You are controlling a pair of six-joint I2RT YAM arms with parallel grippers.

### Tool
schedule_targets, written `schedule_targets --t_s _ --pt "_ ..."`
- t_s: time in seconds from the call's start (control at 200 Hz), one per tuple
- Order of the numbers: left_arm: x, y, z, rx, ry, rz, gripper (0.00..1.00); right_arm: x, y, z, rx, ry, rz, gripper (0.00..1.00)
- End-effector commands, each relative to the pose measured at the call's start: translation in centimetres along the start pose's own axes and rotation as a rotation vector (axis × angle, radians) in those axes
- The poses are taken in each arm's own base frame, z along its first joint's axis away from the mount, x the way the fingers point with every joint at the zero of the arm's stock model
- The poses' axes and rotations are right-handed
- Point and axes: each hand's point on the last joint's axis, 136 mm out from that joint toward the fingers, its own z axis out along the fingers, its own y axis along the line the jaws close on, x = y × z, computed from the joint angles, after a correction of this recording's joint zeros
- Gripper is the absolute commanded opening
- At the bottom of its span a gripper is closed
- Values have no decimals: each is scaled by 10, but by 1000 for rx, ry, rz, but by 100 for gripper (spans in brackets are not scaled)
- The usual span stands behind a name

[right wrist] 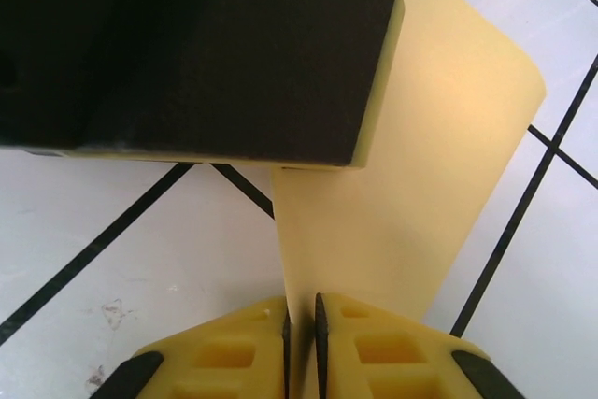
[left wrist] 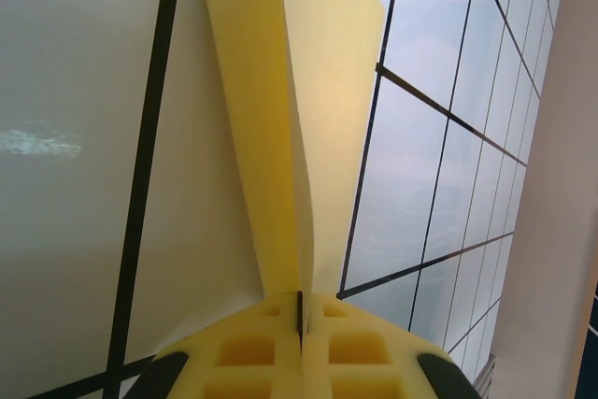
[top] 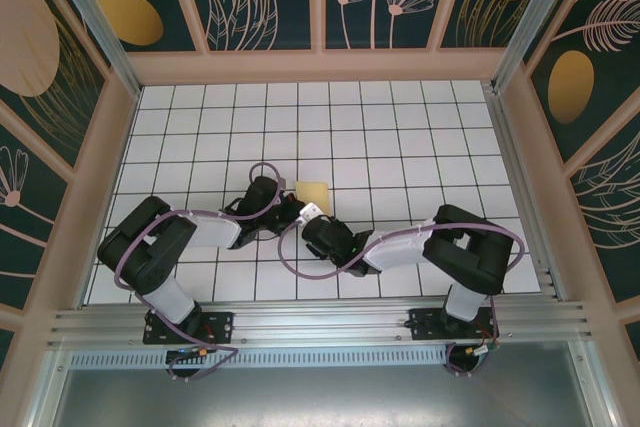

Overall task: Fold a paper plane with a square sheet of paper (pick it up from the middle)
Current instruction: Fold the wing for the fifth time at the center of the table.

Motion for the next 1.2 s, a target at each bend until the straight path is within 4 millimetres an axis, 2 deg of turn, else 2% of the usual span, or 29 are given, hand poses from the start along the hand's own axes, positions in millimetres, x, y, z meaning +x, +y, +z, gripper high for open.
schedule_targets --t_s 0.0,0.175,0.33,0.455,0.65,0.826,0.961,1.196 --pt "-2 -8 -2 13 2 5 3 -3 4 4 12 -5 -10 12" --pt "-4 -9 -6 7 -11 7 13 -2 5 3 -15 -17 38 0" --pt "-7 -14 -12 6 -33 17 27 -3 9 -3 -112 -40 143 0" --pt "-12 -18 -21 6 -69 22 46 -4 11 -8 -215 -62 247 0" --pt "-23 -19 -39 -9 -151 33 58 -8 9 -19 -370 -117 418 0" --pt "-27 -21 -50 -8 -196 48 60 -4 3 -22 -438 -121 529 0" --pt "-26 -24 -52 6 -192 63 59 -2 1 -20 -493 -101 606 0" --pt "-13 -35 -45 106 -123 74 49 8 -3 -17 -509 -83 679 0"
